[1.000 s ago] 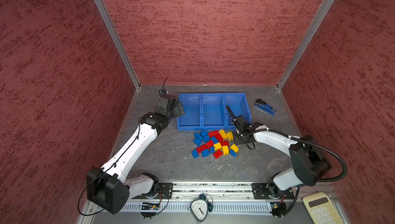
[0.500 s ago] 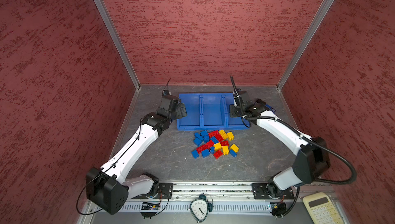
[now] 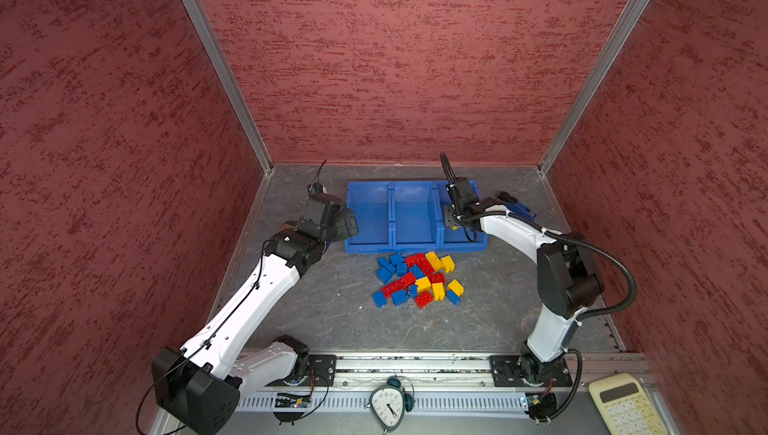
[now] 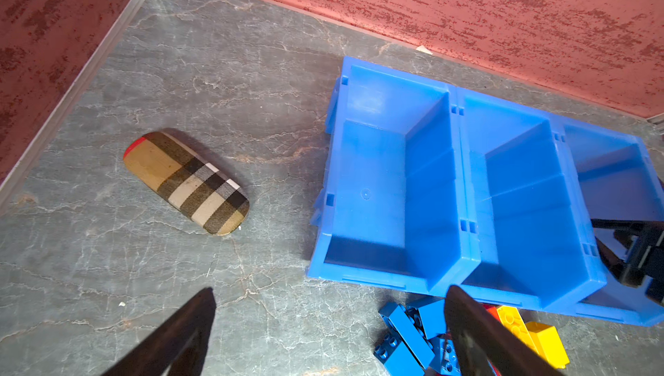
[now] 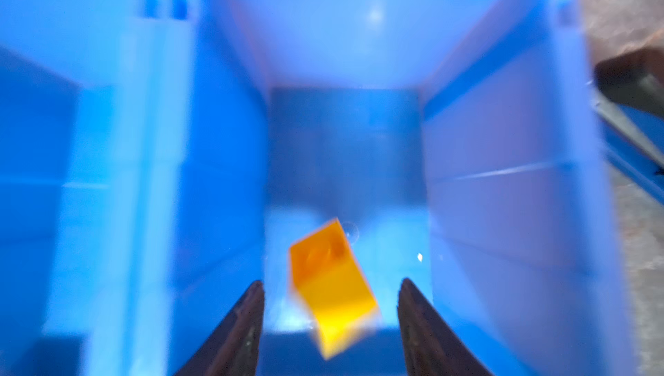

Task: Sort the legos into containers by color
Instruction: Place the lego in the container, then pick up the lego from the center of the table.

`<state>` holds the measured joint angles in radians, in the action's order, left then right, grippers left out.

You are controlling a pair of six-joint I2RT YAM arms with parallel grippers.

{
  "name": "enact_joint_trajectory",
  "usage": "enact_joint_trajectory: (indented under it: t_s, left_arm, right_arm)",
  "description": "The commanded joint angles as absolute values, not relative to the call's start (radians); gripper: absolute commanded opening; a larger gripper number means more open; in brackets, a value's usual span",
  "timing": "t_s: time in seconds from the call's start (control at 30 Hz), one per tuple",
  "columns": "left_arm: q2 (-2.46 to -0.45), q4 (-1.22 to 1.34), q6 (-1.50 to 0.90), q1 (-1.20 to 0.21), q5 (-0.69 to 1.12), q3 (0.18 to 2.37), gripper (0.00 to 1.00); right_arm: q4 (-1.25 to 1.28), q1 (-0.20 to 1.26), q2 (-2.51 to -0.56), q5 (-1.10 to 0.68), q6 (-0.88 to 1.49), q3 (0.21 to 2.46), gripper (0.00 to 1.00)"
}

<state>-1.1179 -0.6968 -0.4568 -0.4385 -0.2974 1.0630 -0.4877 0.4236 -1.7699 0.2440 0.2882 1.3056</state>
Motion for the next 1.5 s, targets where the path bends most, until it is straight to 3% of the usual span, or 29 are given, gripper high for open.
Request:
enact_joint_trajectory:
  t_s: [0.0,0.13,0.33,0.63,0.8,1.07,1.47]
  left_arm:
    - [-1.129,-0.704,-0.445,-0.480,-0.271,1.064,0.99]
    - [-1.145,-0.741,-0.461,-0.543,-0.269,1.068,0.99]
    - [-1.161,-0.776,-0.514,-0.620,-0.282,1.026,0.99]
    - [-1.160,-0.637,-0.620,-0.616,-0.366,0.985,0.99]
    - [-1.132,-0.583,-0.671,-0.611,-0.428,0.954,0.99]
    - [-1.100,-0.583,-0.663,-0.599,-0.444,0.944,1.00]
    - [-1.123,-0.578,-0.661,-0.597,-0.419,0.944,0.99]
  right_arm:
    - [-0.551,0.423,-1.631,0.225,0.296,1.266,0.70]
    - [-0.620,0.423,-1.507,0.187,0.296,1.171,0.73]
    - [-0.606,0.432,-1.281,-0.074,0.262,0.937,0.72]
    - [-0.483,0.484,-1.387,-0.184,0.276,0.838,0.68]
    - [-0.387,0.515,-1.486,-0.123,0.310,0.821,0.66]
    - [-0.359,0.525,-1.564,-0.042,0.313,0.813,0.48]
    - [-0.380,0.528,-1.483,0.069,0.328,0.778,0.27]
